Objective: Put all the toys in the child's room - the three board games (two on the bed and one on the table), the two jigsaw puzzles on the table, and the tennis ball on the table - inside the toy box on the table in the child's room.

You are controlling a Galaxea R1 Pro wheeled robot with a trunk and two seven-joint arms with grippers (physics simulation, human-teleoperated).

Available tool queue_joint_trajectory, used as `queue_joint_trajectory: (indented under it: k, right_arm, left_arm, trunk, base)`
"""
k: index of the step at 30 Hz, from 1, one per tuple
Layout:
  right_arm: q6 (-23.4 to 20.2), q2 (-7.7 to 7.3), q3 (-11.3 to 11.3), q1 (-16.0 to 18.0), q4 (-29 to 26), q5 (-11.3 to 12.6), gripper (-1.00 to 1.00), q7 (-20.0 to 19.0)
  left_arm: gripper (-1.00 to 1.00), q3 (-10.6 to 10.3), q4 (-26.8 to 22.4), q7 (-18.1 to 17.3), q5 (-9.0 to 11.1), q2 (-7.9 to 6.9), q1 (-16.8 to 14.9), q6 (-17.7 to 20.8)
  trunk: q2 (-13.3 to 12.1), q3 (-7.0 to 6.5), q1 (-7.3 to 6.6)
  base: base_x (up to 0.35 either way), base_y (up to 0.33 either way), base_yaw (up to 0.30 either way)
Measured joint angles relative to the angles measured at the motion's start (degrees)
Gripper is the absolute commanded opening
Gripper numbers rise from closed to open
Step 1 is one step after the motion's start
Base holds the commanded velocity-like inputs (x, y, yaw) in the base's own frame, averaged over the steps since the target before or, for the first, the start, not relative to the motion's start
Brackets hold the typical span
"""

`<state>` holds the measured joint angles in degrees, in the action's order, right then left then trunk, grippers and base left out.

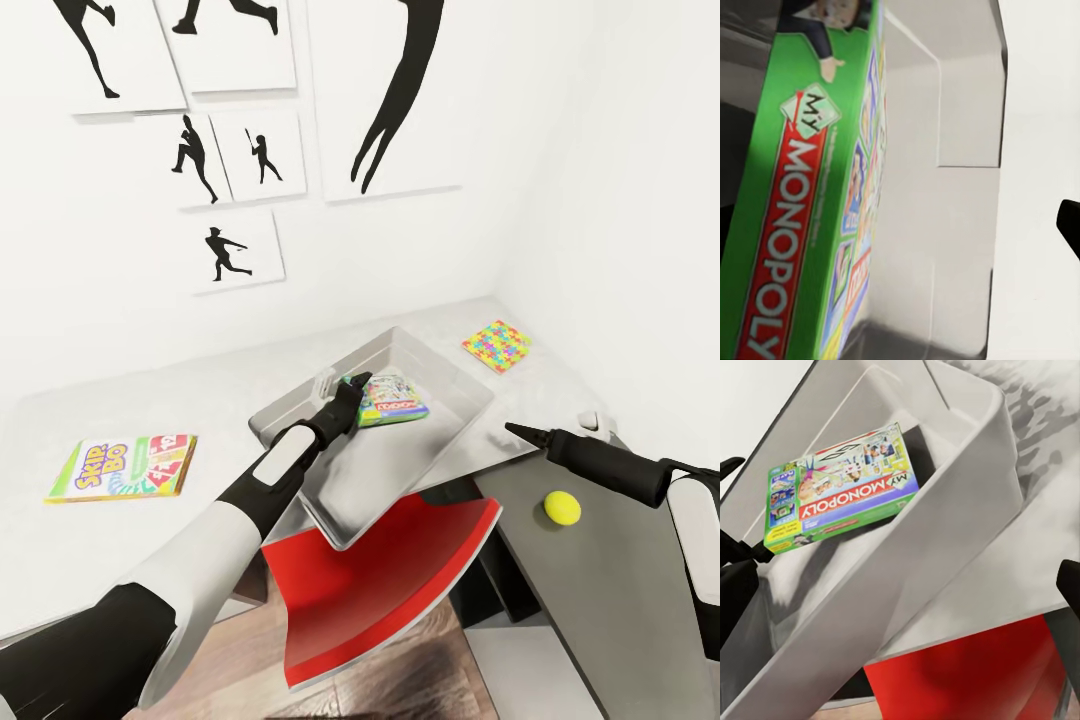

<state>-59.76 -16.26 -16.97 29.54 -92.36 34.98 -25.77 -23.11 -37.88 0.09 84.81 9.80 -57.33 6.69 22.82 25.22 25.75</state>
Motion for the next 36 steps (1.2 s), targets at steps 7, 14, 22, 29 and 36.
queue_joint_trajectory:
  k: [7,14,22,29,36]
  right_arm:
    - [0.0,0.0,0.0,0.0,0.0,0.01,1.0,0.0]
    - [0.0,0.0,0.0,0.02,0.0,0.0,1.0,0.0]
    - [0.0,0.0,0.0,-0.01,0.0,-0.01,1.0,0.0]
    - [0.0,0.0,0.0,0.01,0.0,0.0,1.0,0.0]
    - [0.0,0.0,-0.02,0.02,0.0,0.0,1.0,0.0]
  left_arm:
    - [1.0,0.0,0.01,0.34,0.14,-0.02,-0.07,0.13]
    - [1.0,0.0,0.01,0.52,0.26,0.04,-0.09,0.27]
    - [1.0,0.01,-0.13,2.98,0.77,0.07,-0.16,0.53]
    - [1.0,0.0,-0.55,8.62,3.13,0.07,-0.14,1.07]
    - [1.0,-0.01,-0.67,11.19,5.63,0.07,-0.12,3.17]
  trunk:
    - [0.0,0.0,0.0]
    - [0.0,0.0,0.0]
    - [0.0,0.0,0.0]
    - [0.0,0.0,0.0]
    - [0.0,0.0,0.0]
  base:
    - [0.0,0.0,0.0]
    - [0.0,0.0,0.0]
    - [0.0,0.0,0.0]
    - [0.0,0.0,0.0]
    - [0.0,0.0,0.0]
